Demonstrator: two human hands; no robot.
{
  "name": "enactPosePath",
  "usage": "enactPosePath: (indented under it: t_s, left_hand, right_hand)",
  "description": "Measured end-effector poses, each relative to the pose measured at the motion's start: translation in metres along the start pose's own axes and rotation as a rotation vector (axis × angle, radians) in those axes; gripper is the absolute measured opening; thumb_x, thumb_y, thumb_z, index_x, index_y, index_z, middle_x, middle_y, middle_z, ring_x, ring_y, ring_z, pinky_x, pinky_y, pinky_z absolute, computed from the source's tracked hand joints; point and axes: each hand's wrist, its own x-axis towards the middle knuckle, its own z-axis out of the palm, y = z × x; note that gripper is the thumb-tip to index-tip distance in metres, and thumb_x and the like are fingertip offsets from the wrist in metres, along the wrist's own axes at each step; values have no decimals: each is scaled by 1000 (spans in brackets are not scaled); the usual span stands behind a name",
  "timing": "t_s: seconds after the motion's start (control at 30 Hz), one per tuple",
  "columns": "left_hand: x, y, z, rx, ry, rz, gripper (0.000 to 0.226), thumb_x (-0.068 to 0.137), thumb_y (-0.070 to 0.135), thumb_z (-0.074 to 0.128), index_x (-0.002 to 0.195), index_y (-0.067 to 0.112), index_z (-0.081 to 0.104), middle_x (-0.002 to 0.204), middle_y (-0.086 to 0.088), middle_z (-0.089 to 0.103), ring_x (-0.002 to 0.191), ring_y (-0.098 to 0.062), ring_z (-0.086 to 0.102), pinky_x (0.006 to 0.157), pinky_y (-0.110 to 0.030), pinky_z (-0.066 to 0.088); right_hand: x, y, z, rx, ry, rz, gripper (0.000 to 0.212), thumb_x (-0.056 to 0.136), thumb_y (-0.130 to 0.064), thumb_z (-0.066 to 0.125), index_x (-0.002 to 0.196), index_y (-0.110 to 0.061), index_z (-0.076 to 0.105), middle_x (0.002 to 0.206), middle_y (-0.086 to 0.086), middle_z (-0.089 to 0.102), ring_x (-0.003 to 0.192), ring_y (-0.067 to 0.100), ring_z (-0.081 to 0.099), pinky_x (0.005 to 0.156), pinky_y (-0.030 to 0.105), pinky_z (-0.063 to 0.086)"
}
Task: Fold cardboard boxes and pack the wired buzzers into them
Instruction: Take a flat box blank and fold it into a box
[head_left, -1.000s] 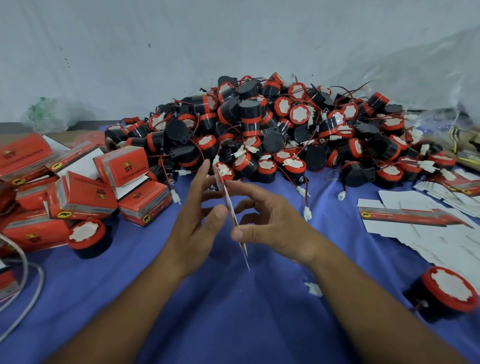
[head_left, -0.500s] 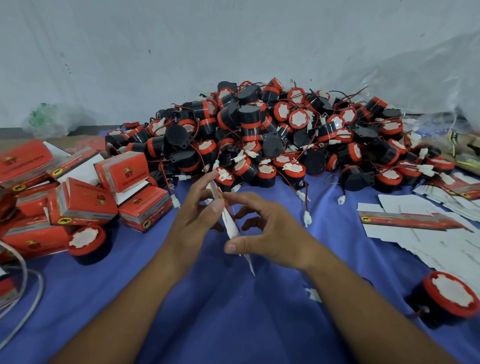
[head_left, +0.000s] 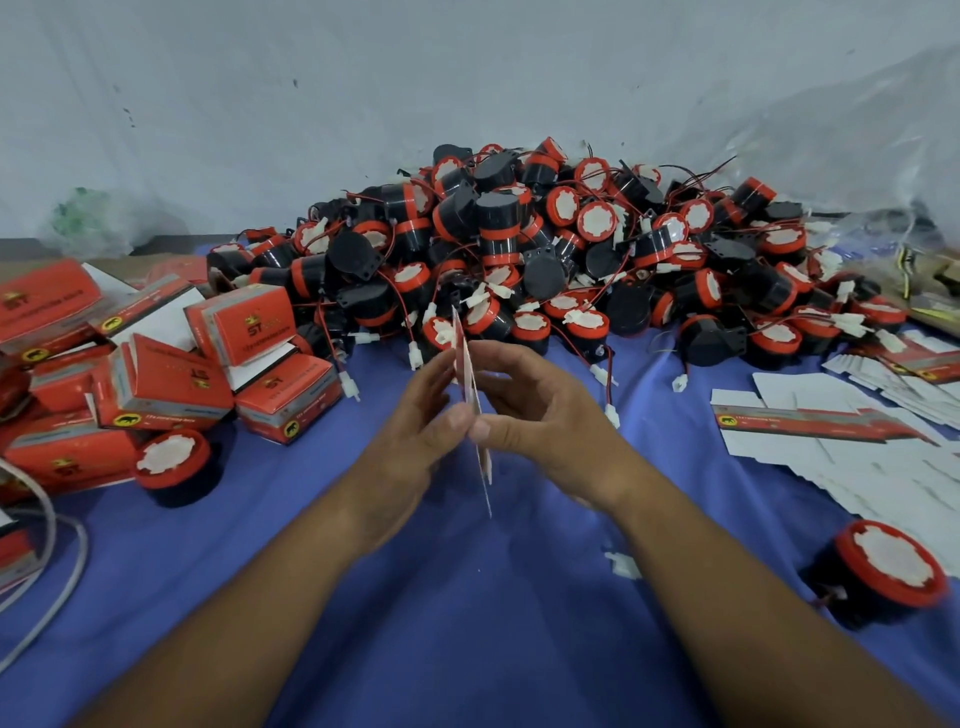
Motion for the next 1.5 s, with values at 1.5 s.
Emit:
enactPosePath:
  t_s: [1.5]
  left_hand:
    - [-5,26,8,-57,76,145,67,66,57,81,116,24,51,100,4,61,94,-15,61,83,-33,50]
  right_hand:
    - [-10,-31,8,-169,-94,-38,95,72,-80,60,139,-13,57,121,11,67,104,44,62,89,51,55]
